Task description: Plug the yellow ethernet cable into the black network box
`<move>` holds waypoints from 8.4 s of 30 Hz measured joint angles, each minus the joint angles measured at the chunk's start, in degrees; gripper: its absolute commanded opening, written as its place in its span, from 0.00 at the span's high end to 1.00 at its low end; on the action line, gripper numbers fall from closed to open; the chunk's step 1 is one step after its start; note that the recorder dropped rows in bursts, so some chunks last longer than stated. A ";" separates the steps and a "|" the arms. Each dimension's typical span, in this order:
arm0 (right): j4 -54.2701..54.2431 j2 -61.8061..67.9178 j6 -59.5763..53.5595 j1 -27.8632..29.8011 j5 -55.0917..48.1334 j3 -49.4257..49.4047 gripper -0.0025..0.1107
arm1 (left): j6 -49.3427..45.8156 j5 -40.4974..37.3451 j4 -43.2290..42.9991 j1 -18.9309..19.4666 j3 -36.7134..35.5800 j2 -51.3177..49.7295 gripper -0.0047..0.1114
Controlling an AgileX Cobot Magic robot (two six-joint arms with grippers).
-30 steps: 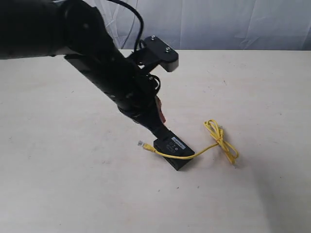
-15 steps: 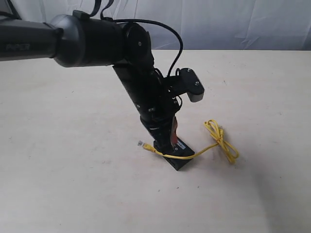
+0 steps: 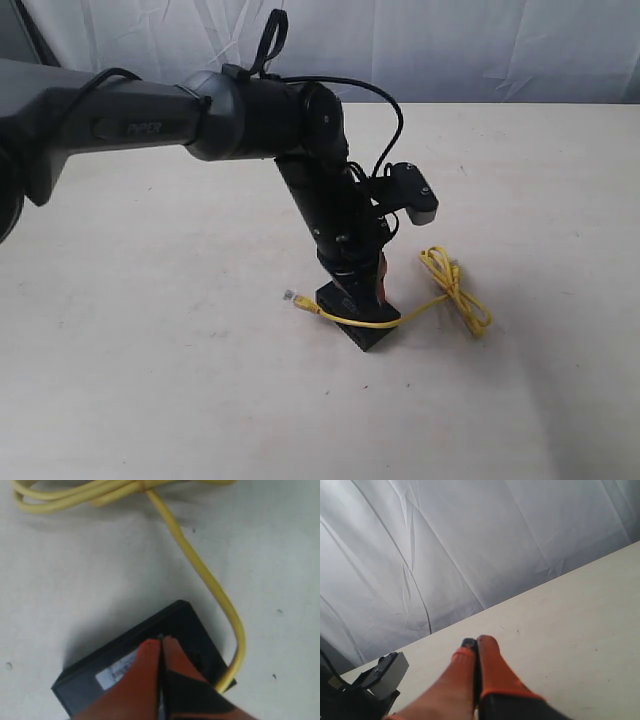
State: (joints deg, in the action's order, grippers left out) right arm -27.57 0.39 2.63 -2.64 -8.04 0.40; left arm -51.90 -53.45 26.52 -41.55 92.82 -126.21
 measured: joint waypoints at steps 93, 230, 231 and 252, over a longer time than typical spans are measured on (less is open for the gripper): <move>0.00 0.00 0.11 0.00 -0.29 0.00 0.99 | 15.84 3.05 -20.92 1.06 6.83 -3.32 0.96; 5.02 115.62 -42.78 -36.07 -33.79 74.50 0.56 | -18.98 7.42 26.48 29.99 -8.90 -3.54 0.96; 5.02 115.95 -42.78 -36.07 -33.79 74.50 0.56 | -18.98 7.42 26.48 29.99 -8.90 -3.54 0.96; 4.66 119.52 -43.36 -36.07 -29.72 74.50 0.56 | -20.43 5.20 27.06 29.99 -8.90 -3.76 0.96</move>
State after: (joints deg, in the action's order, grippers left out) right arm -22.91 119.91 -40.73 -38.71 -37.76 74.90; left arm -72.33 -48.25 53.59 -11.56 83.92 -129.98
